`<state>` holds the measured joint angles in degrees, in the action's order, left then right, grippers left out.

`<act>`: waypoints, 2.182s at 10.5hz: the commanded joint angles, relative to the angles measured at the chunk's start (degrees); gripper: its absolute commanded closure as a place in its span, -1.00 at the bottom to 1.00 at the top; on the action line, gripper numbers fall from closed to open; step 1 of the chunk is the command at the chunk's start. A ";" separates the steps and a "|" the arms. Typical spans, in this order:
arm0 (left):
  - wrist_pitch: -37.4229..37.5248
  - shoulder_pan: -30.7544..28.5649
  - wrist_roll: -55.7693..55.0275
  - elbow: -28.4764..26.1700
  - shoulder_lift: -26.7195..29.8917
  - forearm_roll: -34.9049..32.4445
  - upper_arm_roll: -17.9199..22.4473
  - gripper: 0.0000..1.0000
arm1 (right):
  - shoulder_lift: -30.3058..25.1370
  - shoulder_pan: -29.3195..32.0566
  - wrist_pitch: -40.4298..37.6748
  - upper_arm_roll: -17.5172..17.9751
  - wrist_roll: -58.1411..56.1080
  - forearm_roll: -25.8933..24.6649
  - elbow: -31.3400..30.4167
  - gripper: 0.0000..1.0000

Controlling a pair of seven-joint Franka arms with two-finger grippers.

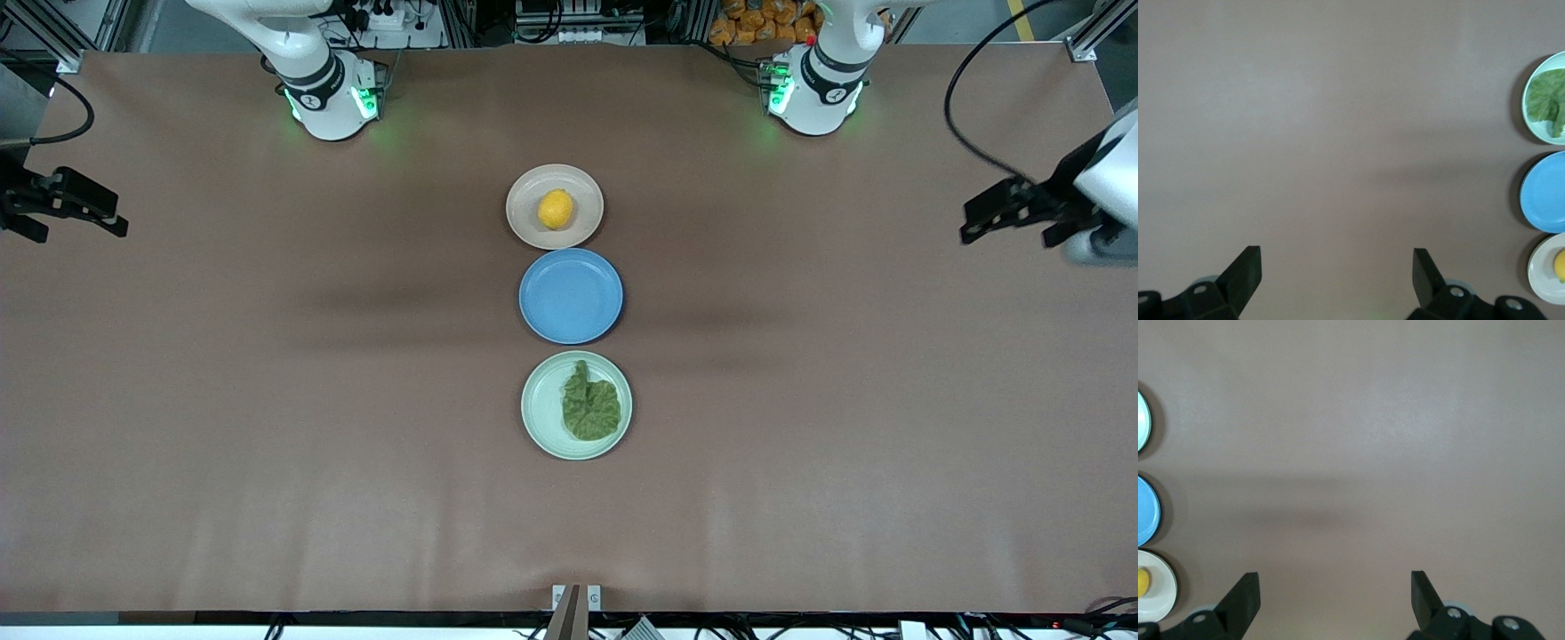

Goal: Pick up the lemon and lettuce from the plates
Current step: 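Raise both grippers from rest and start reaching toward the plates, then move the left gripper over the lettuce while the right gripper nears the lemon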

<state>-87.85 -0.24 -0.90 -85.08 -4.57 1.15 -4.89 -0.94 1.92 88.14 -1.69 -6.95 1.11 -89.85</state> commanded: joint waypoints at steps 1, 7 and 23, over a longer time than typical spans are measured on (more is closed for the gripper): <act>-9.50 1.90 1.95 0.44 -7.53 3.50 -3.18 -1.00 | -0.64 -0.52 0.19 0.28 0.89 -0.67 -2.61 -1.00; -30.34 14.98 0.82 0.61 -22.13 3.59 -4.52 -1.00 | -0.73 -6.83 7.21 0.64 1.76 1.96 -13.41 -1.00; -75.09 32.67 -5.70 0.79 -47.72 -6.60 -3.20 -1.00 | 0.58 -41.80 24.35 0.90 53.23 7.59 -32.76 -1.00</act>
<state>-159.99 31.78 -6.87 -85.62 -50.05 -3.75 -8.97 -0.29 -34.42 109.37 -0.40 38.23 8.12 -120.02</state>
